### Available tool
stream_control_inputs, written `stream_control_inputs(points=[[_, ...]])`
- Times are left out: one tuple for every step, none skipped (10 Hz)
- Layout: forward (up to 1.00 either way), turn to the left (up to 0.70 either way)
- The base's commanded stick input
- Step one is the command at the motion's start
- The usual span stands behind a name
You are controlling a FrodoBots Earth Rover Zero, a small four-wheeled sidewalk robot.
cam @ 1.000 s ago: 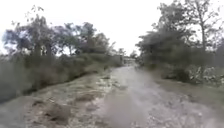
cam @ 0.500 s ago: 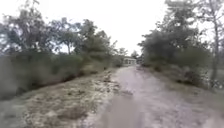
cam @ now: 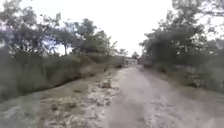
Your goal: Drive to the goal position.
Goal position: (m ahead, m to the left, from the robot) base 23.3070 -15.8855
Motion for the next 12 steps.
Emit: stream_control_inputs(points=[[1.00,0.00],[1.00,0.00],[1.00,0.00],[1.00,0.00],[1.00,0.00],[1.00,-0.12],[1.00,-0.24],[1.00,-0.31],[1.00,-0.38],[1.00,0.00],[1.00,0.00],[1.00,0.00]])
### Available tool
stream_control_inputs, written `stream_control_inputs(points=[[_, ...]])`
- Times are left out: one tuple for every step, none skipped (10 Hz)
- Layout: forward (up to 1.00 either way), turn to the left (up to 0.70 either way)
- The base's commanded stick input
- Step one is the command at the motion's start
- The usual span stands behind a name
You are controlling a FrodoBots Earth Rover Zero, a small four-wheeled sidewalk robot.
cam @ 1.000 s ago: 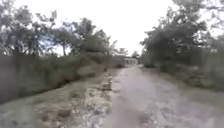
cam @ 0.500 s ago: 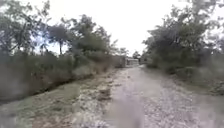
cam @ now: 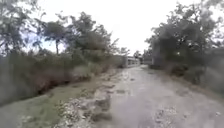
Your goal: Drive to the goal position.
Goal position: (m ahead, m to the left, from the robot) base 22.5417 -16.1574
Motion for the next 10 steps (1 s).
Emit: stream_control_inputs(points=[[1.00,0.00],[1.00,0.00],[1.00,-0.10],[1.00,-0.33],[1.00,-0.24],[1.00,-0.02],[1.00,0.00],[1.00,0.00],[1.00,0.00],[1.00,0.00]])
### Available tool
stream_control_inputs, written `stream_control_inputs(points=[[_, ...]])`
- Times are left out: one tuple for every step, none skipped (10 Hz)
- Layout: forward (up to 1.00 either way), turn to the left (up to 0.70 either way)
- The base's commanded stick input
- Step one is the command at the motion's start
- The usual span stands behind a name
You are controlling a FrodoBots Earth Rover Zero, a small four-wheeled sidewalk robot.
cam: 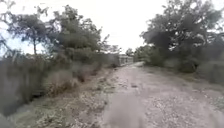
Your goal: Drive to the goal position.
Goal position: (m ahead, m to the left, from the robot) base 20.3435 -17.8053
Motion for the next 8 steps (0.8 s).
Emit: stream_control_inputs(points=[[1.00,0.00],[1.00,0.00],[1.00,0.00],[1.00,-0.35],[1.00,-0.40],[1.00,-0.40],[1.00,-0.40],[1.00,-0.40]])
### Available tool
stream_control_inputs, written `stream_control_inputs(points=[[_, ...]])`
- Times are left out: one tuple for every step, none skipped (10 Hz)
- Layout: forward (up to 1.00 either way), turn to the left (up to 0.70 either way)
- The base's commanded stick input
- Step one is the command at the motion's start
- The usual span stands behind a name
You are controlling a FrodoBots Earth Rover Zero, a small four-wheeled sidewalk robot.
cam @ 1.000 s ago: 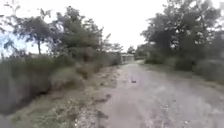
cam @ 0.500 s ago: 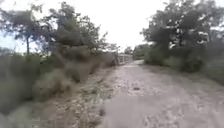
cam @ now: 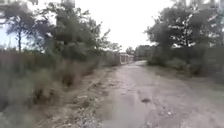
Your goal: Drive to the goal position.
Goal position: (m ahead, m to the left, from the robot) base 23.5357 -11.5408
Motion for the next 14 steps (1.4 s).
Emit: stream_control_inputs(points=[[1.00,-0.40],[1.00,-0.40],[1.00,-0.40],[1.00,-0.25],[1.00,-0.07],[1.00,0.00],[1.00,0.00],[1.00,0.00],[1.00,0.00],[1.00,0.00],[1.00,0.00],[1.00,0.00],[1.00,0.00],[1.00,0.00]])
